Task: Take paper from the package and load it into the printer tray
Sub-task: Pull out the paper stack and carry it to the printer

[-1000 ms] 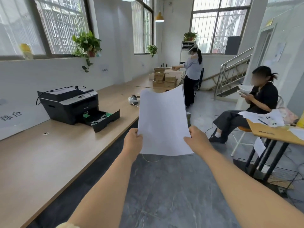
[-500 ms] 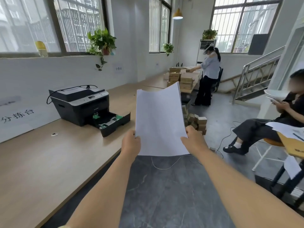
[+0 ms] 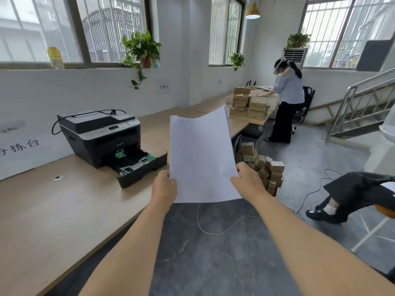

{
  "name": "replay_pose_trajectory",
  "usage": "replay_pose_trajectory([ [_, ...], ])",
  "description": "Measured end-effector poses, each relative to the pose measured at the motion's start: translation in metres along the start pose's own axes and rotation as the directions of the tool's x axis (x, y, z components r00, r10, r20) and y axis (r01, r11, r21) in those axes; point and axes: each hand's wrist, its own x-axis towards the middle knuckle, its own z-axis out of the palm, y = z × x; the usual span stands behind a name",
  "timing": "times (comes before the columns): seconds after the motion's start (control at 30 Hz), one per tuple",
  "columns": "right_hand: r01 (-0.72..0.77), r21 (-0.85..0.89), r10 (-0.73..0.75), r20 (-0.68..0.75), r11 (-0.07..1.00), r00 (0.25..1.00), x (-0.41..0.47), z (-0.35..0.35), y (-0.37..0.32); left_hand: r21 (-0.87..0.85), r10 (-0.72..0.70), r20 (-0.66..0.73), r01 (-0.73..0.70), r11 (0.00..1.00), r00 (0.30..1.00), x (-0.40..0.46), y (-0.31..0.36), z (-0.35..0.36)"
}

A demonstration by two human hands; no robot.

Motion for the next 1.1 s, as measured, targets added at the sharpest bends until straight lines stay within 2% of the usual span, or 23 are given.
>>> replay_pose_trajectory([
  [0.27,0.038,0.037,-0.04,0.052,0.999,0.998,0.085,0.021,0.0,0.025,-0.026,-0.076,0.028,0.999,0.997,0.07,0.005,0.014],
  [0.7,0.107,0.112,-0.119,0.11,0.988,0.987,0.259,0.1,-0.04,0.085,-0.032,-0.156,0.046,0.995,0.987,0.244,-0.01,0.002],
  [1.1,0.196,0.118,-0.218,0.205,0.973,0.954,0.382,0.165,-0.075,0.013,-0.091,-0.287,0.099,0.995,0.954,0.347,-0.022,-0.013],
])
